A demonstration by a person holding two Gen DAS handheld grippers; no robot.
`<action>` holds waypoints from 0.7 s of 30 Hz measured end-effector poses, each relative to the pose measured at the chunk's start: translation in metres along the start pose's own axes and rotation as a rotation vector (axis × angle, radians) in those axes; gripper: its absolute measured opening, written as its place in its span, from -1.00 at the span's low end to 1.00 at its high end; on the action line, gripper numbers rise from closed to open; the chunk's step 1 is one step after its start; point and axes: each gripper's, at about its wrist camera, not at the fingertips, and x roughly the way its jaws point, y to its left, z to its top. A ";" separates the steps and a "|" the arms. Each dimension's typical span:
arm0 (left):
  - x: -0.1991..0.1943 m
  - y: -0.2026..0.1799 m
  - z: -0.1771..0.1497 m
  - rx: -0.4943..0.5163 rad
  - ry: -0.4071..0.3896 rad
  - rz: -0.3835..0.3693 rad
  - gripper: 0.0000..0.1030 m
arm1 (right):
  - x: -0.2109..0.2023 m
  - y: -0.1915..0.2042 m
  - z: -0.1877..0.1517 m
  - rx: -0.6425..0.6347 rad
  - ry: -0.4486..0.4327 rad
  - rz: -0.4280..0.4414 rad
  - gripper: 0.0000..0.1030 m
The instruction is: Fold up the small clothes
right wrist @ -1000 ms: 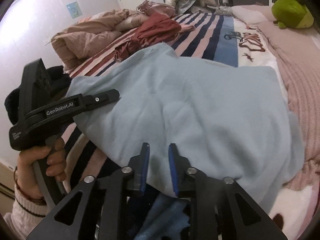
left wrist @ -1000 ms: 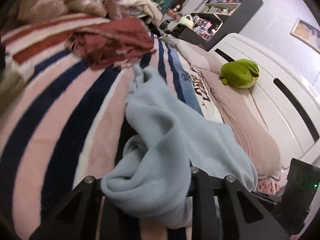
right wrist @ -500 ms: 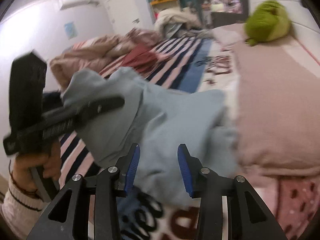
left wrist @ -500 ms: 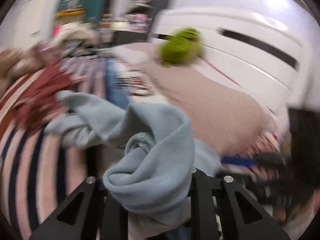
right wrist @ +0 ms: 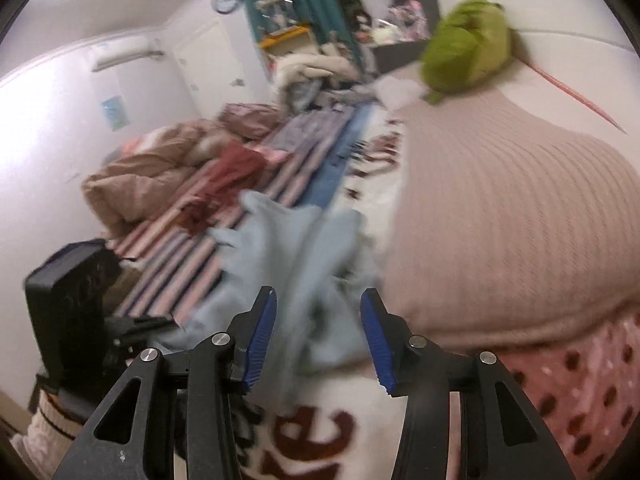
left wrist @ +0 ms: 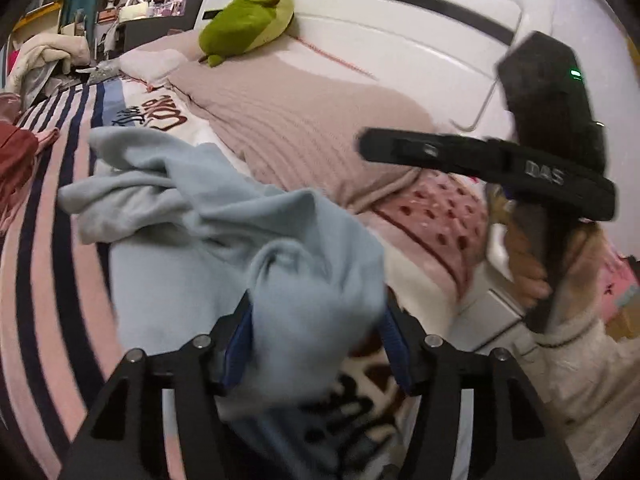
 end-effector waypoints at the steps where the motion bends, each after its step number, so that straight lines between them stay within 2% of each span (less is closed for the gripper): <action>1: -0.011 0.002 -0.001 -0.022 -0.015 0.000 0.03 | 0.003 0.010 0.004 -0.023 -0.004 0.042 -0.23; 2: -0.023 0.007 -0.005 -0.047 -0.035 0.010 0.04 | 0.007 0.022 0.008 -0.058 -0.001 0.085 -0.28; 3: -0.031 0.009 -0.006 -0.060 -0.052 0.027 0.05 | 0.011 0.033 0.009 -0.097 0.007 0.130 -0.48; 4: -0.042 0.015 -0.009 -0.075 -0.072 0.063 0.06 | 0.016 0.045 0.010 -0.136 0.024 0.173 -0.77; 5: -0.049 0.020 -0.011 -0.085 -0.081 0.098 0.06 | 0.020 0.056 0.009 -0.166 0.043 0.201 -0.83; 7: -0.064 0.039 -0.018 -0.127 -0.098 0.198 0.06 | 0.030 0.073 0.002 -0.218 0.097 0.208 -0.85; 10: -0.074 0.064 -0.025 -0.202 -0.113 0.267 0.07 | 0.043 0.076 -0.018 -0.241 0.197 0.150 -0.85; 13: -0.076 0.084 -0.030 -0.267 -0.143 0.265 0.08 | 0.056 0.055 -0.040 -0.191 0.297 0.058 -0.92; 16: -0.073 0.096 -0.030 -0.310 -0.171 0.250 0.08 | 0.059 0.050 -0.039 -0.167 0.327 0.019 -0.92; 18: -0.072 0.103 -0.027 -0.321 -0.186 0.242 0.08 | 0.053 0.056 -0.026 -0.169 0.305 0.032 -0.85; 19: -0.074 0.104 -0.026 -0.320 -0.192 0.243 0.08 | 0.049 0.063 -0.011 -0.182 0.269 0.029 -0.69; 20: -0.077 0.104 -0.026 -0.319 -0.198 0.245 0.09 | 0.048 0.070 -0.003 -0.197 0.248 0.017 -0.50; 21: -0.080 0.106 -0.025 -0.318 -0.209 0.247 0.09 | 0.050 0.079 0.013 -0.234 0.212 -0.014 -0.07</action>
